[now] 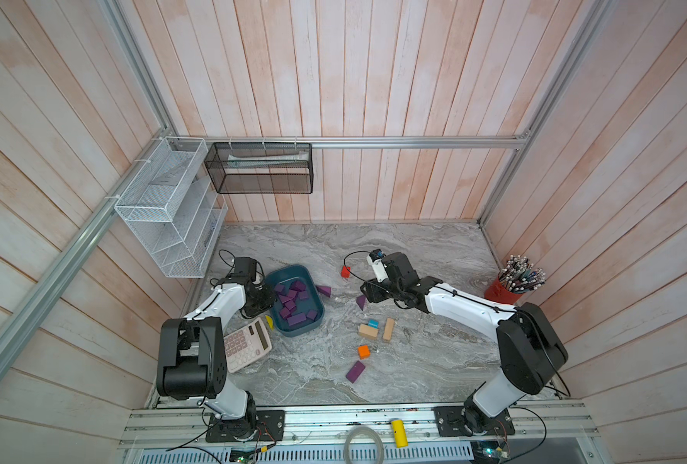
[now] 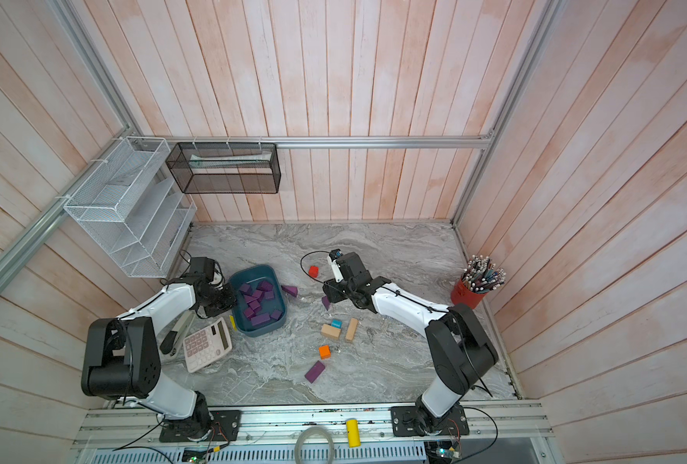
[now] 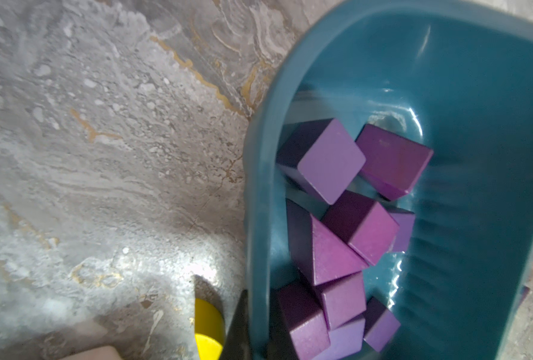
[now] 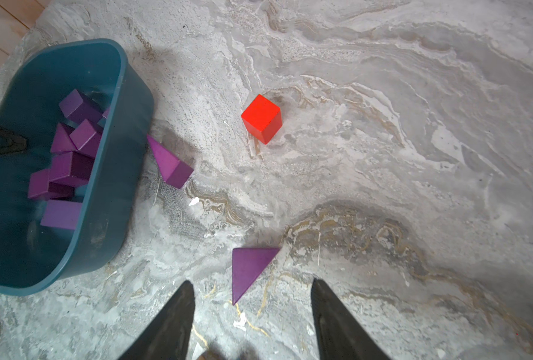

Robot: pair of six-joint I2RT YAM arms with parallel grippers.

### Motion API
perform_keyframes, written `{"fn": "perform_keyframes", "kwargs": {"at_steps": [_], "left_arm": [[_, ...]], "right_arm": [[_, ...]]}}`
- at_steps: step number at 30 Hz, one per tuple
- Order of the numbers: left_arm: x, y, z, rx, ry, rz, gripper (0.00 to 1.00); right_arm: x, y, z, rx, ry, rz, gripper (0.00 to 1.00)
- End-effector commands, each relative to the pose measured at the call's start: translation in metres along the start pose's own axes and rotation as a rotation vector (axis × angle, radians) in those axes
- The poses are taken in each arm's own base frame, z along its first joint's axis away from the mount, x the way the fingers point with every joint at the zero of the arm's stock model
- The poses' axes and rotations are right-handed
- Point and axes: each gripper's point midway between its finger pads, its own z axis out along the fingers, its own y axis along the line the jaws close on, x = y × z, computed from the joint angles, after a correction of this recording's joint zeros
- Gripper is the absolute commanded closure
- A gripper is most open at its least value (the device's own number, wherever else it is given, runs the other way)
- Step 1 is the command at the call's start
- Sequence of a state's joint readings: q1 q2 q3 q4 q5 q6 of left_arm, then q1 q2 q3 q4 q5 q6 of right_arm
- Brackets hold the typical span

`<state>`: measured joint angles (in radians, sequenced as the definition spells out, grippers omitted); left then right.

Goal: Pick purple bricks into the storage bin
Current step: Place the storage box at the center of the board.

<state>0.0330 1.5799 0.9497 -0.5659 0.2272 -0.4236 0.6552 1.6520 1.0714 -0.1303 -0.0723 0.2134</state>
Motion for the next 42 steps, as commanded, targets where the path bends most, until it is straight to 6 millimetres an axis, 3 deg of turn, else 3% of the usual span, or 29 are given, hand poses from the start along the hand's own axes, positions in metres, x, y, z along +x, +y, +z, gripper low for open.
{"fn": "perform_keyframes", "kwargs": {"at_steps": [1, 3, 7, 12, 16, 25, 31, 42], "left_arm": [[-0.012, -0.001, 0.002, 0.012, -0.044, -0.008, 0.95], [-0.011, -0.003, 0.004, 0.023, -0.036, -0.009, 0.94], [-0.016, -0.007, -0.004, 0.030, -0.060, -0.001, 0.82], [-0.022, -0.010, -0.021, 0.025, -0.103, 0.016, 0.52], [-0.027, -0.014, -0.035, 0.027, -0.124, 0.034, 0.35], [-0.050, -0.031, -0.070, 0.020, -0.153, 0.143, 0.22], [-0.051, -0.034, -0.076, 0.033, -0.197, 0.203, 0.07], [-0.047, -0.024, -0.082, -0.004, -0.259, 0.220, 0.07]], "right_arm": [[-0.007, 0.012, 0.010, -0.014, -0.010, -0.073, 0.38], [-0.009, 0.018, 0.018, -0.030, -0.011, -0.095, 0.38], [-0.016, 0.030, 0.032, -0.070, -0.024, -0.140, 0.36], [-0.022, 0.044, 0.046, -0.111, -0.051, -0.207, 0.31], [-0.023, 0.048, 0.058, -0.122, -0.055, -0.267, 0.28], [-0.020, 0.053, 0.080, -0.145, -0.037, -0.457, 0.27], [-0.013, 0.056, 0.093, -0.177, -0.033, -0.595, 0.28], [-0.015, 0.071, 0.097, -0.260, -0.060, -0.644, 0.28]]}}
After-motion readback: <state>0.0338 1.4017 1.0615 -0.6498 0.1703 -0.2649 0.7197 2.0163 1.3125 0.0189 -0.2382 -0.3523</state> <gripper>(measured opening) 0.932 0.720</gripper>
